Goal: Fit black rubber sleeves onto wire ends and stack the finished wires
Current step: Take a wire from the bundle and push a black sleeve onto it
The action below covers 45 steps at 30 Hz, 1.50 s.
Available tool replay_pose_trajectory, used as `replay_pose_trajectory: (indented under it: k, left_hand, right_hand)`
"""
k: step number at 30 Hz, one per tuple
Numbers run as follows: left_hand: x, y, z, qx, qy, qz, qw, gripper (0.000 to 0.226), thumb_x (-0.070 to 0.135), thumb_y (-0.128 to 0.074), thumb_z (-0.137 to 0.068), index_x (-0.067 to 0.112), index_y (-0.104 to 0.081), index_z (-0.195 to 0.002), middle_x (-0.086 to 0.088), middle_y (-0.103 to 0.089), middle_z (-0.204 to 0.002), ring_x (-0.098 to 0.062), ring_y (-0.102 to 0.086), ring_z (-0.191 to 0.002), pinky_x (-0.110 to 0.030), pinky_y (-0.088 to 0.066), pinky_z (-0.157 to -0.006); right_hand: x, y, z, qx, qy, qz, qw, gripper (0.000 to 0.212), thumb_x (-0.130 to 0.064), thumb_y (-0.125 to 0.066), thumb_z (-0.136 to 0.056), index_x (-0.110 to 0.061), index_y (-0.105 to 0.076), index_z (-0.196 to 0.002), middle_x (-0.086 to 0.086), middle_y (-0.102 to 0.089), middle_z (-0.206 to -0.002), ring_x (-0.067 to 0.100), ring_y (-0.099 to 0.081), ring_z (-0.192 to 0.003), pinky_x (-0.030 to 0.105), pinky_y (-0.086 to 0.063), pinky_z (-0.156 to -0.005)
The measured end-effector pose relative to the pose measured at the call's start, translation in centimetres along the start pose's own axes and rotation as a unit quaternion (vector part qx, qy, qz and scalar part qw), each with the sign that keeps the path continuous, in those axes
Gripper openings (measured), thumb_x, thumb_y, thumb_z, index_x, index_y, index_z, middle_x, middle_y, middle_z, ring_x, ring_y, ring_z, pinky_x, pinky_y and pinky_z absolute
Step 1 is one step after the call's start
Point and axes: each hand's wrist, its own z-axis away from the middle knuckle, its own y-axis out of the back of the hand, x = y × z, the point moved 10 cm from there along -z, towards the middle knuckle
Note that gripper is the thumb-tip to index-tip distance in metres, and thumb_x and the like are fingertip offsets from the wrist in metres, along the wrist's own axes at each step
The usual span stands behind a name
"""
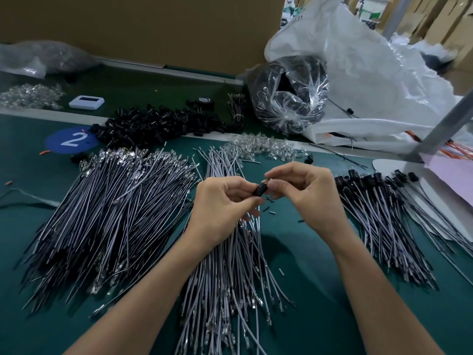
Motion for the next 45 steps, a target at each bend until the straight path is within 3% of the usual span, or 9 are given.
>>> replay_pose_trajectory:
  k: [3, 7, 15, 21, 25, 31, 40, 45]
  left_hand:
    - [0.4, -0.1, 0.1, -0.01, -0.018, -0.014, 1.0, 0.02, -0.006, -0.078, -0.077, 0.009, -0.076, -0.089, -0.006, -0.075, -0.071, -0.018, -0.073, -0.062, -0.023, -0.057, -0.057]
    - [0.6, 0.0, 0.1, -0.022, -0.028, -0.026, 0.999, 0.028, -0.007, -0.075, -0.078, 0.018, -0.075, -0.089, -0.007, -0.076, -0.074, -0.019, -0.074, -0.066, -0.025, -0.059, -0.063]
    - [0.2, -0.6, 0.3, -0.047, -0.028, -0.08, 0.995, 0.026, -0.01, -0.075, -0.076, 0.003, -0.076, -0.099, -0.005, -0.075, -0.075, -0.014, -0.074, -0.065, -0.02, -0.059, -0.065]
    - [0.6, -0.3, 0.2, -0.02, -0.046, -0.096, 0.994, 0.027, -0.006, -0.077, -0.076, 0.012, -0.077, -0.097, -0.003, -0.075, -0.071, -0.014, -0.072, -0.061, -0.027, -0.061, -0.064]
    - [0.6, -0.1, 0.1, 0.001, -0.048, -0.078, 0.996, 0.023, -0.006, -0.076, -0.078, 0.008, -0.078, -0.096, 0.0, -0.074, -0.068, -0.01, -0.071, -0.059, -0.02, -0.058, -0.062]
    - [0.2, -0.5, 0.1, -0.021, -0.027, -0.076, 0.997, 0.026, -0.009, -0.076, -0.077, 0.005, -0.077, -0.098, -0.005, -0.075, -0.074, -0.014, -0.073, -0.063, -0.021, -0.059, -0.065]
    - [0.0, -0.5, 0.1, -0.029, -0.032, -0.069, 0.997, 0.036, -0.009, -0.077, -0.075, 0.025, -0.074, -0.087, 0.002, -0.075, -0.07, -0.014, -0.072, -0.059, -0.026, -0.061, -0.063]
    - [0.2, -0.5, 0.1, -0.033, -0.051, -0.074, 0.995, 0.034, -0.008, -0.076, -0.076, 0.022, -0.074, -0.091, 0.003, -0.075, -0.071, -0.016, -0.072, -0.059, -0.026, -0.06, -0.061]
  right_hand:
    - [0.0, 0.1, 0.0, -0.011, 0.007, -0.004, 1.0, 0.019, 0.0, -0.076, -0.079, -0.019, -0.075, -0.08, 0.0, -0.072, -0.065, 0.014, -0.065, -0.057, 0.022, -0.054, -0.061]
    - [0.0, -0.4, 0.1, -0.066, 0.011, -0.016, 0.998, 0.024, 0.008, -0.072, -0.08, -0.016, -0.074, -0.082, 0.007, -0.072, -0.069, 0.015, -0.066, -0.061, 0.022, -0.052, -0.064]
    - [0.0, -0.8, 0.1, -0.118, 0.013, 0.011, 0.993, 0.033, 0.019, -0.062, -0.082, -0.012, -0.073, -0.081, 0.002, -0.071, -0.067, 0.01, -0.064, -0.063, 0.018, -0.051, -0.062]
    - [0.3, -0.8, -0.2, -0.087, -0.001, 0.061, 0.994, 0.033, 0.013, -0.065, -0.084, -0.019, -0.071, -0.077, -0.002, -0.069, -0.063, 0.007, -0.062, -0.056, 0.02, -0.051, -0.059]
    - [0.0, -0.3, -0.3, -0.051, 0.006, 0.081, 0.995, 0.024, 0.009, -0.067, -0.084, -0.015, -0.071, -0.079, -0.005, -0.069, -0.062, 0.003, -0.062, -0.053, 0.014, -0.049, -0.058]
    - [-0.5, -0.4, 0.0, -0.078, 0.023, 0.106, 0.991, 0.023, 0.012, -0.067, -0.082, -0.011, -0.072, -0.081, -0.004, -0.069, -0.066, -0.001, -0.063, -0.059, 0.011, -0.048, -0.062]
    - [0.4, -1.0, 0.2, -0.086, 0.004, 0.026, 0.996, 0.036, 0.017, -0.063, -0.083, -0.018, -0.07, -0.077, -0.005, -0.069, -0.063, 0.007, -0.063, -0.058, 0.017, -0.049, -0.06]
    - [0.7, -1.2, 0.2, -0.096, -0.012, -0.018, 0.995, 0.033, 0.02, -0.064, -0.081, -0.011, -0.071, -0.076, -0.003, -0.068, -0.061, 0.008, -0.061, -0.056, 0.017, -0.049, -0.058]
